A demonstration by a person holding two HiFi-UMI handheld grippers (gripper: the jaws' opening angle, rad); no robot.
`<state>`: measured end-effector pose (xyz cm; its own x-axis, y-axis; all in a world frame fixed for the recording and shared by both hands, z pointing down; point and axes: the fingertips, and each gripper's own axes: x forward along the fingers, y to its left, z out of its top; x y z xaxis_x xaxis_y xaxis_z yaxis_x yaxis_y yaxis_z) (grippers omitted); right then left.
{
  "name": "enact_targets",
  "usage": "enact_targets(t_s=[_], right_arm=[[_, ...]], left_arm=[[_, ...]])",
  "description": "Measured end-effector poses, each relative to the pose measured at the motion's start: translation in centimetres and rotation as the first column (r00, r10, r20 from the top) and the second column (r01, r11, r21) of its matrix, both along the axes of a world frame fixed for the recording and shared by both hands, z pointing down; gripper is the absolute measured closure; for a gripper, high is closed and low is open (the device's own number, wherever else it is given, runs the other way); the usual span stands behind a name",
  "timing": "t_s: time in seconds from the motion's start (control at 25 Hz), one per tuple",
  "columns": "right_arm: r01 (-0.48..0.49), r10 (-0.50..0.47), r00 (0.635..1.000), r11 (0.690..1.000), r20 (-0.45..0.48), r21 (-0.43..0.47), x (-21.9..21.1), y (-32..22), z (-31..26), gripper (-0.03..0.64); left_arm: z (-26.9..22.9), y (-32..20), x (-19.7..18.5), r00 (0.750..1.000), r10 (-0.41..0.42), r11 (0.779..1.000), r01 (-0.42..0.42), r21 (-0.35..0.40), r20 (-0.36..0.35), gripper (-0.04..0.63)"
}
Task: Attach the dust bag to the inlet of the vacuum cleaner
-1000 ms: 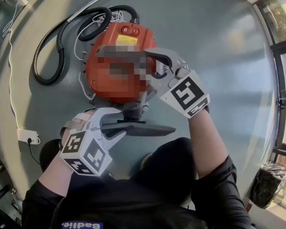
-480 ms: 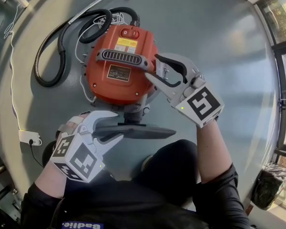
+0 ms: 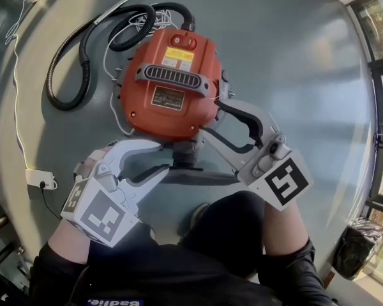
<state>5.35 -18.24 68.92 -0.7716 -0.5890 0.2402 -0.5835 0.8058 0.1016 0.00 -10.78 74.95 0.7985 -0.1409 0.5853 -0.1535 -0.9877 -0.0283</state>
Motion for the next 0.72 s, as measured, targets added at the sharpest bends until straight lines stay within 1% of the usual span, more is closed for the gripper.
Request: enact_targets(t_s=[0.08, 0.24, 0.4, 0.48, 0.6, 0.72], right_arm=[[-0.004, 0.004, 1.0, 1.0, -0.012, -0.014, -0.3, 0.4, 0.3, 0.443], [-0.018, 0.017, 1.0, 0.998, -0.014, -0.062, -0.7, 1.2, 0.1, 0.459], [-0.035, 0.035, 0.999, 0.993, -0.006, -0.11, -1.4, 1.9, -0.9, 0.473], [-0.053, 0.056, 0.998, 0.99, 0.017, -0.128, -2.0, 2.1, -2.3, 0.48], [-0.069, 0.079, 0.996, 0.982, 0.051, -0.174, -3.2, 3.7, -5.6, 0.494], [-0.068, 0.081, 0.996, 0.972, 0.046, -0.225, -3.7, 5.8, -9.7, 0.503]], left_arm=[[-0.6, -0.7, 0.1, 1.0, -0.022, 1.0, 0.022, 0.009, -0.018, 0.462], [-2.3, -1.6, 0.1, 0.998, -0.055, 0.998, 0.055, 0.01, -0.044, 0.505], [-4.4, -2.3, -0.2, 0.995, -0.087, 0.996, 0.087, -0.008, -0.054, 0.512], [-6.2, -2.6, -0.6, 0.993, -0.11, 0.994, 0.109, -0.011, -0.046, 0.512], [-10.3, -1.8, -1.5, 0.99, -0.137, 0.99, 0.136, -0.034, -0.033, 0.522], [-14.9, -0.6, -2.3, 0.989, -0.147, 0.988, 0.145, -0.052, -0.021, 0.529]])
